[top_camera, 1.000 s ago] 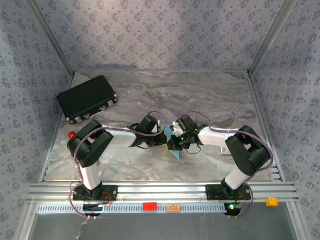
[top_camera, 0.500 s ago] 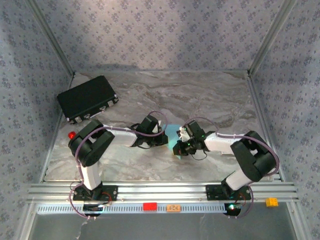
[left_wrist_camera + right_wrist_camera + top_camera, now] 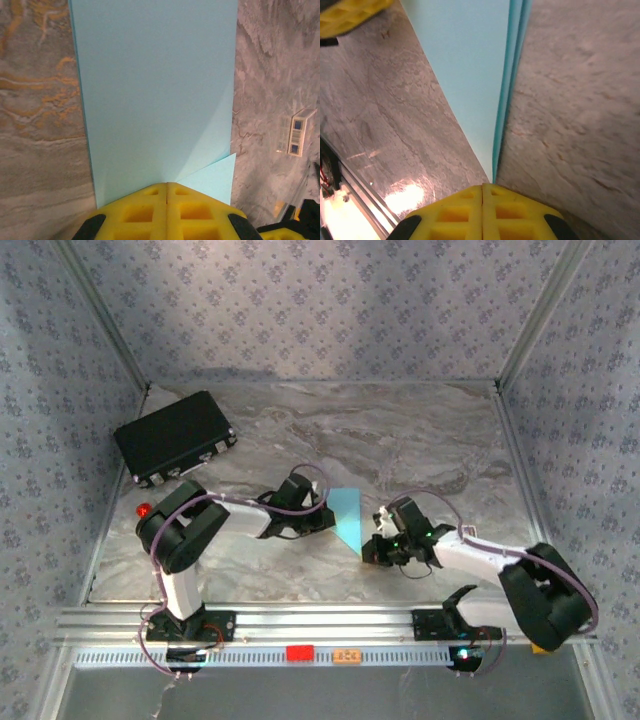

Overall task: Fold a paper plane with a square sheet of paper (pick it up from the middle)
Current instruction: Third fold the triangle at the center of the table, then fourth fold the wing at the center of the table.

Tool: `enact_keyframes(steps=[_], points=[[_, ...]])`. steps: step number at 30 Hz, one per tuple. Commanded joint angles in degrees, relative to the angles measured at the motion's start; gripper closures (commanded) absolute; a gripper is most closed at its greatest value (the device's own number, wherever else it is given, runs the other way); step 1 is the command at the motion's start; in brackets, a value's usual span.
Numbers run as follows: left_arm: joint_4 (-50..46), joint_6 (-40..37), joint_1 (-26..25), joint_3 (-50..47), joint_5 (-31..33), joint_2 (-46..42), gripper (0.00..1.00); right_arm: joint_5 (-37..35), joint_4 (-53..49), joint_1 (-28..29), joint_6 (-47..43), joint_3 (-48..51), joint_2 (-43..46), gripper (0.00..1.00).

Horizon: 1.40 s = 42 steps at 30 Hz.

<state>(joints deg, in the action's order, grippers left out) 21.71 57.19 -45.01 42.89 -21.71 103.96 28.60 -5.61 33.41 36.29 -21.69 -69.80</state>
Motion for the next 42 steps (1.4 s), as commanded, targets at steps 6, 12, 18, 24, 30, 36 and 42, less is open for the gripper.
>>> enact_keyframes(steps=[6,12,18,24,30,36,42], points=[[-1.0,4.9,-3.7,-5.1,7.9,-4.8,0.94,-12.0,-8.2,-0.9,0.2,-4.8,7.5,0.75],[-6.0,-0.6,-3.9,-3.1,8.6,-9.9,0.77,-18.7,-6.4,-0.9,3.7,-6.6,7.8,0.55],[-19.0,-3.6,-0.7,0.3,6.4,-15.7,0.65,-24.2,-5.9,-0.8,3.6,-9.6,7.3,0.54],[-17.4,-4.7,2.2,-2.4,8.8,-16.9,0.58,-17.9,-1.1,-2.7,0.2,-8.1,2.3,0.50],[-14.3,-1.2,4.5,-3.7,5.4,-16.8,0.53,-4.1,-0.9,-4.0,-4.9,-15.3,-9.4,0.54],[-14.2,-1.2,5.9,-2.1,1.9,-14.8,0.52,-3.1,1.0,-4.1,-4.7,-17.5,-14.5,0.57],[-15.3,-1.7,6.0,0.5,-0.2,-11.9,0.52,-3.7,-0.6,-4.8,-5.5,-19.0,-17.1,0.62]])
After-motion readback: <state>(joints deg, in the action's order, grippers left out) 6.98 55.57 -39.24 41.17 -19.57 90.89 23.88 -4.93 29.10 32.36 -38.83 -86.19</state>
